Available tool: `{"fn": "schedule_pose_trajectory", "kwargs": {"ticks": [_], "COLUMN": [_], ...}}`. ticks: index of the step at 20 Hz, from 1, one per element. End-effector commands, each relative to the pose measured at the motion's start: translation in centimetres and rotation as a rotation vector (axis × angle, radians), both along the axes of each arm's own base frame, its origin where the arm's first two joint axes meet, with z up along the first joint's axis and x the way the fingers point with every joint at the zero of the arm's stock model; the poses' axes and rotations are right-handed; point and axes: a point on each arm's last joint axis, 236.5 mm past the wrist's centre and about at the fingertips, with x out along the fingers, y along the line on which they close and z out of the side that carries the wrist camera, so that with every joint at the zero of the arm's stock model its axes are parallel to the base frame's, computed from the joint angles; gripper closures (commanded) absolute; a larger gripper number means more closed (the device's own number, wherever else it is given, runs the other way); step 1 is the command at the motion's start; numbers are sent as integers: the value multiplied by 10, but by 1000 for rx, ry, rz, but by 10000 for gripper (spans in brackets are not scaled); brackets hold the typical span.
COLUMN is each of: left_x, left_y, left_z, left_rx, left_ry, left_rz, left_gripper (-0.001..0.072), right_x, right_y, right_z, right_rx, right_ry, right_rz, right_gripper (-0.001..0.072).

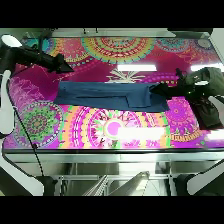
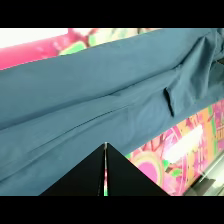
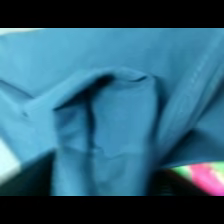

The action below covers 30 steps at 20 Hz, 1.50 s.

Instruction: Fold the shirts.

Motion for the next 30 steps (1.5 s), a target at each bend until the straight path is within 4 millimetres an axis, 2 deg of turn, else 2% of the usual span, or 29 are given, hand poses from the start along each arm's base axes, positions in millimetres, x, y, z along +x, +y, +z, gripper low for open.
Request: {"fn": "schedule_pose_trajectory", "kwargs": {"ticks": [1,2,3,4,6,11,13,17,19,21,23,24,26,28,30], "left_x": [-7,-9,-9,-8,-5,-14,-17,-39,-52,-62,-71,-72,-73,-72,-68], "left_y": [-49,-64,-79,-93,-120,-185,-202,-229,-243,-255,-270,-272,-264,-229,-180], "left_z": [-27,-38,-47,-54,-70,-113,-132,-167,-178,-180,-158,-137,-79,-18,41], "left_rx": [10,16,23,29,43,27,20,29,32,23,-53,-103,-201,-232,-239], "left_ry": [-25,-35,-58,-84,-117,-30,30,120,149,166,193,203,205,159,88], "left_rz": [-70,-84,-94,-96,-106,-167,-163,-166,-183,-196,-208,-211,-233,-269,-270], "left_gripper": [689,689,689,689,691,702,707,708,707,707,706,706,706,707,707], "right_x": [4,6,7,9,11,4,1,-11,-20,-24,-26,-27,-28,-21,-12], "right_y": [18,19,20,20,24,38,39,44,47,53,64,72,91,113,142], "right_z": [3,7,11,17,44,156,183,207,212,214,219,222,229,229,218], "right_rx": [13,26,33,39,65,122,101,103,117,121,128,128,119,78,-6], "right_ry": [0,-1,-5,-5,-22,-130,-155,-153,-130,-127,-116,-117,-138,-167,-205], "right_rz": [-3,-8,-5,-10,7,67,60,64,85,99,110,124,153,149,129], "right_gripper": [517,622,688,688,689,689,689,689,689,689,689,689,689,689,689]}}
